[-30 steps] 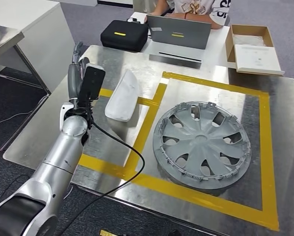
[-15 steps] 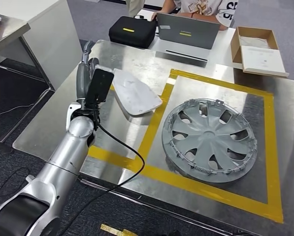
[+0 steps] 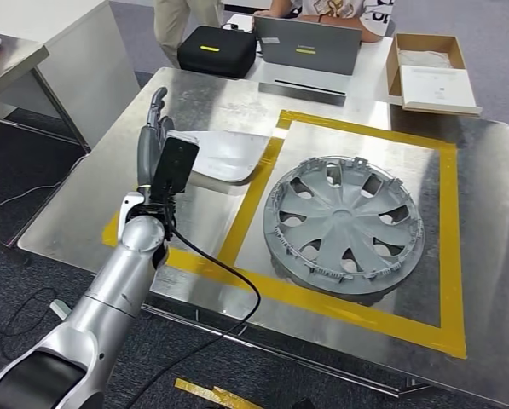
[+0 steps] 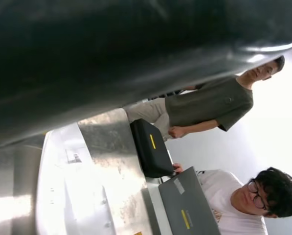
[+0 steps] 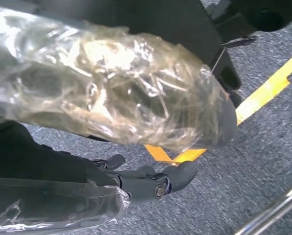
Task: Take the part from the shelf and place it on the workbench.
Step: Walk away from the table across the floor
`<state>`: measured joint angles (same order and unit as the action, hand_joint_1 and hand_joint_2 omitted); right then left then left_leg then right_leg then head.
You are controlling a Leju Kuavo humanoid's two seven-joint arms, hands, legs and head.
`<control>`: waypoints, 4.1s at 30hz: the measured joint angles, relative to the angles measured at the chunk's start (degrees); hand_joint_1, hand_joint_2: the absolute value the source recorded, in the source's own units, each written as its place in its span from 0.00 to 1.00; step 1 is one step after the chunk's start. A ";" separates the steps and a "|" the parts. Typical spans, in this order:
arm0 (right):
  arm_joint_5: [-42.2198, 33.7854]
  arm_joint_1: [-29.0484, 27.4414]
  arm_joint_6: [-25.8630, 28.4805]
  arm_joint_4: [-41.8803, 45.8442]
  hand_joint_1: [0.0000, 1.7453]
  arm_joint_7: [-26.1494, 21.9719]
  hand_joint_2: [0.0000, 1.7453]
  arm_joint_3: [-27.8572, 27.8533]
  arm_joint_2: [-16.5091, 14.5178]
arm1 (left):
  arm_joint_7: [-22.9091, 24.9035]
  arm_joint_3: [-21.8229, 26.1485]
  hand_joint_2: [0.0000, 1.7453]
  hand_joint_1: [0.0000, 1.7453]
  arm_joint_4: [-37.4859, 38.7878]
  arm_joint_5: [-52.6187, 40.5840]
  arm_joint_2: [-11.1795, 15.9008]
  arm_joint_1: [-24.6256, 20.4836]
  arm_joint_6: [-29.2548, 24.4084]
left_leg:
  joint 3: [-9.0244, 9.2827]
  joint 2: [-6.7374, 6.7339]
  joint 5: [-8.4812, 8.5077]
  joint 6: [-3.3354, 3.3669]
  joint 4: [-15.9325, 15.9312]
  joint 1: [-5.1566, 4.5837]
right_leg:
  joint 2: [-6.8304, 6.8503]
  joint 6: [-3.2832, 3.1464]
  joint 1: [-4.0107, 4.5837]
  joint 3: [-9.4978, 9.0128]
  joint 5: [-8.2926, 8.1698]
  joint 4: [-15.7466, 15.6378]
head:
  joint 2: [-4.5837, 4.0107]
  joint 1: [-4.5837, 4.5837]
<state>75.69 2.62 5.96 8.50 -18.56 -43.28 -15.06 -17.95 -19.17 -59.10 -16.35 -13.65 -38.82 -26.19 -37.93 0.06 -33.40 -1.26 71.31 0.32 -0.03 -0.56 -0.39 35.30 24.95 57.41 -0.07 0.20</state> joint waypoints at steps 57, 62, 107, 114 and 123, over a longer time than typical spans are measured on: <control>-0.61 -0.02 1.21 -0.13 0.00 0.13 0.00 -0.04 -0.02 | -1.55 -5.98 0.00 0.00 -6.05 1.98 -0.91 6.50 0.58 | -1.76 -0.27 3.30 0.09 -5.61 -0.32 | 0.20 -0.07 -0.19 -5.74 3.46 -1.85 | 0.00 -0.14; -0.89 -0.04 1.27 -0.13 0.00 0.29 0.00 -0.04 -0.02 | -2.07 -6.82 0.00 0.00 -6.21 3.35 -0.85 8.13 1.21 | 0.63 -0.26 4.28 0.27 -2.02 -0.28 | 0.18 0.07 -0.08 -3.05 1.50 -1.53 | 0.00 -0.16; -11.21 -2.18 8.32 -1.90 0.00 -3.12 0.00 -6.07 -0.34 | -8.04 -13.09 0.00 0.00 -14.46 23.20 2.51 38.84 -0.14 | 6.07 -1.07 6.47 3.03 -14.64 -0.13 | -0.08 2.85 -0.20 3.79 8.47 14.28 | 0.00 0.98; -11.68 -2.32 8.94 -2.66 0.00 -3.61 0.00 -6.74 -0.33 | -8.02 -13.30 0.00 0.00 -16.56 23.58 4.30 41.61 -1.08 | 5.68 -1.43 6.57 1.54 -14.26 -0.49 | 0.82 1.40 0.07 -4.19 3.41 -0.60 | 0.00 0.88; -13.27 -2.23 10.96 -4.18 0.00 -4.84 0.00 -7.18 -0.23 | -6.91 -13.08 0.00 0.00 -17.19 25.14 5.91 44.43 -5.90 | 0.76 -0.42 1.10 0.22 -1.43 -0.07 | -0.69 0.09 -0.13 -4.13 2.84 -0.83 | 0.00 0.34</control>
<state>62.42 0.39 16.92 4.32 -23.40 -50.46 -15.29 -24.86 -32.26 -76.29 8.79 -7.74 5.61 -32.09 -37.17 -0.36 -32.30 -1.04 69.88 0.25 -0.72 -0.47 -0.52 31.17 27.79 56.58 -0.07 0.54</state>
